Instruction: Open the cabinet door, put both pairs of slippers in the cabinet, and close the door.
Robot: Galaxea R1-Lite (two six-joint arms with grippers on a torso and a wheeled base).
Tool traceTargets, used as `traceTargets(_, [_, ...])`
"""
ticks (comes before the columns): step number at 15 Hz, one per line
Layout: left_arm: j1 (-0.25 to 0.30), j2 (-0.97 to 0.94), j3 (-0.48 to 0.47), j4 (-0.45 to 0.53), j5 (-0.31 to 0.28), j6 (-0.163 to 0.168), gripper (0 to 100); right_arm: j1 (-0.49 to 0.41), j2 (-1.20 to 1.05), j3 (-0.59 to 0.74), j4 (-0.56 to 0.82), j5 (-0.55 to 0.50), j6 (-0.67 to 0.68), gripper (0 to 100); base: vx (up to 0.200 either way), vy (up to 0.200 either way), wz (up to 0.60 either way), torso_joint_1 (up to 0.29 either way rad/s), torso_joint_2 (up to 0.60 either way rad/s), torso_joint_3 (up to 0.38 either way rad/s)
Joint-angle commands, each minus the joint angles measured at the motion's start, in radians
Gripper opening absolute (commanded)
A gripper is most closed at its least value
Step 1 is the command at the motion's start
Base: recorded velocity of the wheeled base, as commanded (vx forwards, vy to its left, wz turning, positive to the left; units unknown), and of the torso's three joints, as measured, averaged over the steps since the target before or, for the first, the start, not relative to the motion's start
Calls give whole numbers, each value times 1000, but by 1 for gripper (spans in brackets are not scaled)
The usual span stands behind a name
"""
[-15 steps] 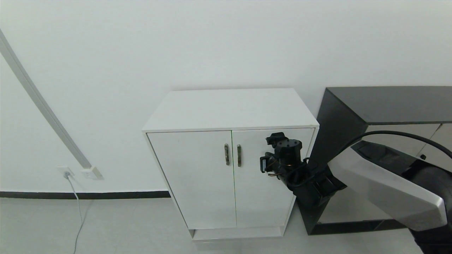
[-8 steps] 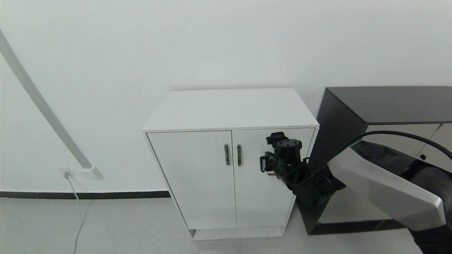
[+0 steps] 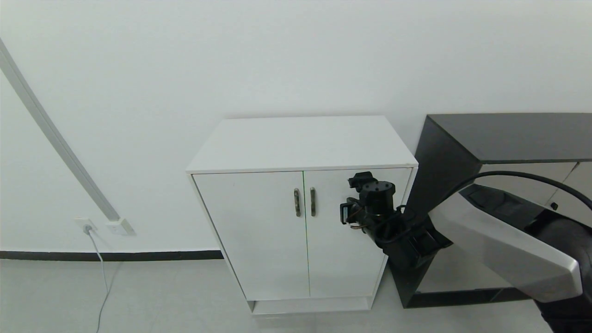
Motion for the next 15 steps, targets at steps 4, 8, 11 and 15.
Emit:
traceTargets(4, [0, 1, 0, 0, 0, 0, 0, 0, 19, -28, 0, 0, -2, 0, 0, 0, 0, 0, 0, 0])
traceTargets(8, [0, 1, 0, 0, 0, 0, 0, 3, -27, 25, -3, 0, 0, 0, 0, 0, 0, 0, 0, 0])
traceTargets(11, [0, 1, 0, 0, 0, 0, 0, 12, -88, 102, -10, 0, 0, 0, 0, 0, 0, 0, 0, 0])
traceTargets(15, [0, 1, 0, 0, 0, -1, 0, 25, -157, 191, -29, 0, -12, 0, 0, 0, 0, 0, 0, 0])
